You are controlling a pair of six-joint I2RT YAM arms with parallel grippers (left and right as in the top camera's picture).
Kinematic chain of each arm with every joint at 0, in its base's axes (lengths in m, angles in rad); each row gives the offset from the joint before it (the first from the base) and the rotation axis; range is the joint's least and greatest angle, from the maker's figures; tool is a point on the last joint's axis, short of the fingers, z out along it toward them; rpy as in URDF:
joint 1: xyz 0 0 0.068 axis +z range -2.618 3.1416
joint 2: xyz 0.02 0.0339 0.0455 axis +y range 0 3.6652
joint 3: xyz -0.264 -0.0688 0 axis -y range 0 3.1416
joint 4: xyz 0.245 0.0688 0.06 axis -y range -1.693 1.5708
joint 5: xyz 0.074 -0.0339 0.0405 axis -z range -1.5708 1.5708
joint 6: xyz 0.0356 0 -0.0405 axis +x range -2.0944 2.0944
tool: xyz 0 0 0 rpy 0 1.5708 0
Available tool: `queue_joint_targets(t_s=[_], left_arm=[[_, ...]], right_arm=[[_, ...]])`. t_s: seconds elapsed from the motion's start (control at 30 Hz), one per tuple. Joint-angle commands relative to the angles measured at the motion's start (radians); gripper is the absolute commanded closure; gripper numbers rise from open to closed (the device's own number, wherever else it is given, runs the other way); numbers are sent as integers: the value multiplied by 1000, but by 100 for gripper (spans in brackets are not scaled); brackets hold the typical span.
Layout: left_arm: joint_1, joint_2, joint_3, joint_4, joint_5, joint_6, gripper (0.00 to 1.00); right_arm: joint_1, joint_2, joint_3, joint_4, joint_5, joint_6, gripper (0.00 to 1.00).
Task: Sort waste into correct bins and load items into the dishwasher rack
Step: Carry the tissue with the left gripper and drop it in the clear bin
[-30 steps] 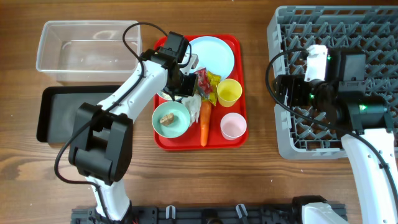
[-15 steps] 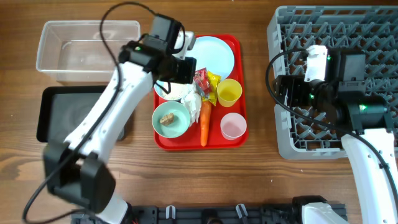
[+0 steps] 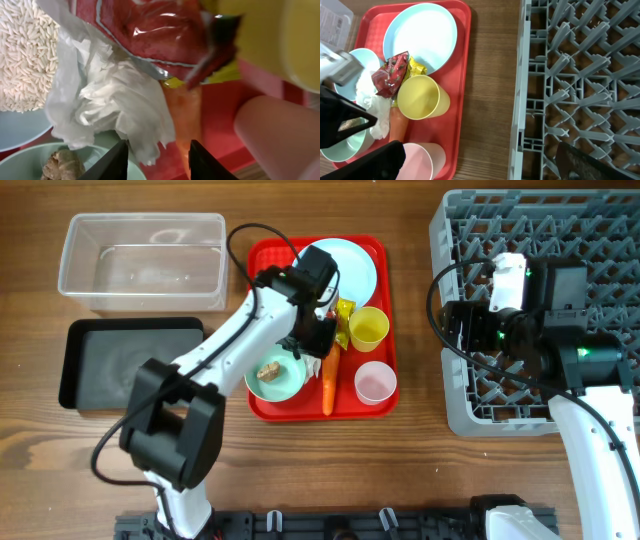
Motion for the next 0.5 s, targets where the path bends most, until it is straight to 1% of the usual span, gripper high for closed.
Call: queue_joint_targets(t_s=[0.0,0.13,0.17,0.27,0.37,0.43,0.47], left_arm=[[-5,54,-2,3,-92,-3,58],[-5,62,-2,38,-98,-3,49],[-5,63,-2,55,-98,-3,45],[-6,70,-2,77,-97,-3,47],[-6,98,-2,93,-93,-3,55],[-7,111,-2,93,-94,-3,73],[-7,111,-2,93,-94,-3,83]], right_arm=[[5,3,10,-2,-2,-13,1],[5,3,9,-2,-2,-13,1],[5,3,9,-2,-2,-13,1],[5,3,9,-5,-1,-14,1],[5,3,9,-11,6,-13,1],[5,3,9,-11,10,-14,1],[5,3,9,-11,18,-13,1]])
